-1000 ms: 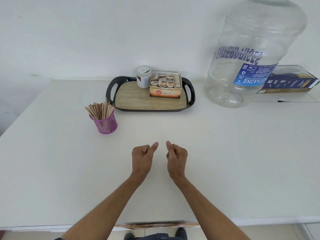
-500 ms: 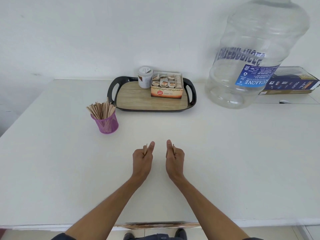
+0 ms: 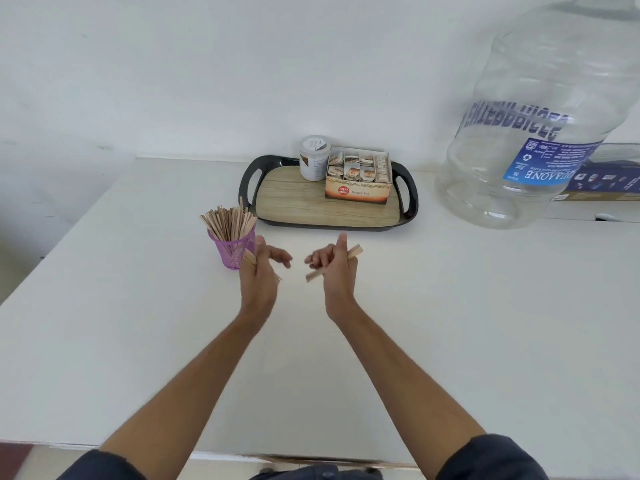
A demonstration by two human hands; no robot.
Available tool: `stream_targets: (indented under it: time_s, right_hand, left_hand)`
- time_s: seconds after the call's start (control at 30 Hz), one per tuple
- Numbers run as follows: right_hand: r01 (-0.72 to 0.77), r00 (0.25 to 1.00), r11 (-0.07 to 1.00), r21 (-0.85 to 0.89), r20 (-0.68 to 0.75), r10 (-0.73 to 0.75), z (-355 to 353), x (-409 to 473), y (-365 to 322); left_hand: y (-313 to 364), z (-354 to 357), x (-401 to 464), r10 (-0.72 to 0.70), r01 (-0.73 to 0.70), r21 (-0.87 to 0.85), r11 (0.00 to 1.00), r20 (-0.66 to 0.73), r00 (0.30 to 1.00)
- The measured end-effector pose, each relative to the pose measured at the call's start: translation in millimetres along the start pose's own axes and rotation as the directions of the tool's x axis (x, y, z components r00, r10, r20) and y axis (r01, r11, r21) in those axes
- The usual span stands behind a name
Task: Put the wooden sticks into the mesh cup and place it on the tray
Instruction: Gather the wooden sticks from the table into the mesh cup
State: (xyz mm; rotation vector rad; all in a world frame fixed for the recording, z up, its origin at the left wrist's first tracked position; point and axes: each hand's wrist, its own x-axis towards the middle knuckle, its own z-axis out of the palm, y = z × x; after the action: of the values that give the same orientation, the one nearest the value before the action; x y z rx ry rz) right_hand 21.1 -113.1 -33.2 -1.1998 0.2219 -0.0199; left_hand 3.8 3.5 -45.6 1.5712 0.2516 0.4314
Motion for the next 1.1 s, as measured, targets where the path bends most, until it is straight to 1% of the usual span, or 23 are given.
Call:
stream_targets:
  time_s: [0.1, 0.17, 0.27, 0.37, 0.43, 0.53, 0.63, 0.73, 0.8, 0.87, 0.97, 1.03, 1.1]
  right_hand:
    - [0.019, 0.999, 1.0, -0.02, 0.037, -0.019, 32, 16, -5]
    - [0.033, 0.998, 0.999, -0.04, 0.055, -0.031, 52, 26, -9]
    - [0.024, 0.995, 0.999, -0.041, 0.094, -0.02, 81, 36, -12]
    - [0.035, 0.99, 0.996, -0.076, 0.14, -0.024, 106, 46, -12]
    - [0.035, 0.987, 0.996, -0.076, 0.158, -0.023, 118, 52, -10]
    - [0.03, 0.983, 0.994, -0.108, 0.184, -0.01, 134, 57, -1]
    - [0.005, 0.977, 0.992, -0.13, 0.211, 0.022, 143, 59, 14]
    - [-0.029, 0.967, 0.979, -0.199, 0.244, 0.078, 148, 61, 28]
    - [-0.003, 0.961, 0.961, -0.277, 0.265, 0.08, 148, 63, 31]
    - [0.038, 0.961, 0.952, -0.303, 0.272, 0.049, 145, 65, 31]
    - [0.097, 0.961, 0.95, -0.297, 0.276, -0.012, 141, 67, 29]
    - [0.1, 0.966, 0.943, -0.316, 0.259, -0.015, 136, 68, 29]
    - [0.073, 0.967, 0.949, -0.308, 0.253, 0.008, 125, 67, 34]
  left_hand:
    - [13, -17, 33, 0.039, -0.038, 0.014, 0.999, -0.07, 0.997]
    - [23, -26, 53, 0.041, -0.036, 0.046, 0.998, -0.099, 0.994]
    - [36, -38, 74, 0.039, -0.005, 0.188, 0.982, -0.174, 0.984]
    - [42, -45, 92, 0.056, 0.003, 0.261, 0.965, -0.216, 0.975]
    - [41, -46, 102, 0.043, 0.026, 0.302, 0.953, -0.22, 0.975]
    - [33, -48, 116, 0.019, 0.054, 0.309, 0.95, -0.226, 0.974]
    - [20, -48, 125, 0.004, 0.08, 0.355, 0.931, -0.23, 0.973]
    - [10, -51, 125, -0.064, 0.152, 0.442, 0.884, -0.209, 0.976]
    - [5, -56, 122, -0.049, 0.132, 0.476, 0.869, -0.183, 0.982]
    - [1, -62, 120, 0.009, 0.064, 0.435, 0.898, -0.163, 0.987]
    - [2, -67, 119, 0.013, 0.028, 0.23, 0.973, -0.177, 0.984]
    - [0, -69, 119, -0.029, 0.056, 0.126, 0.99, -0.212, 0.977]
    - [-3, -71, 117, -0.105, 0.134, 0.096, 0.986, -0.262, 0.959]
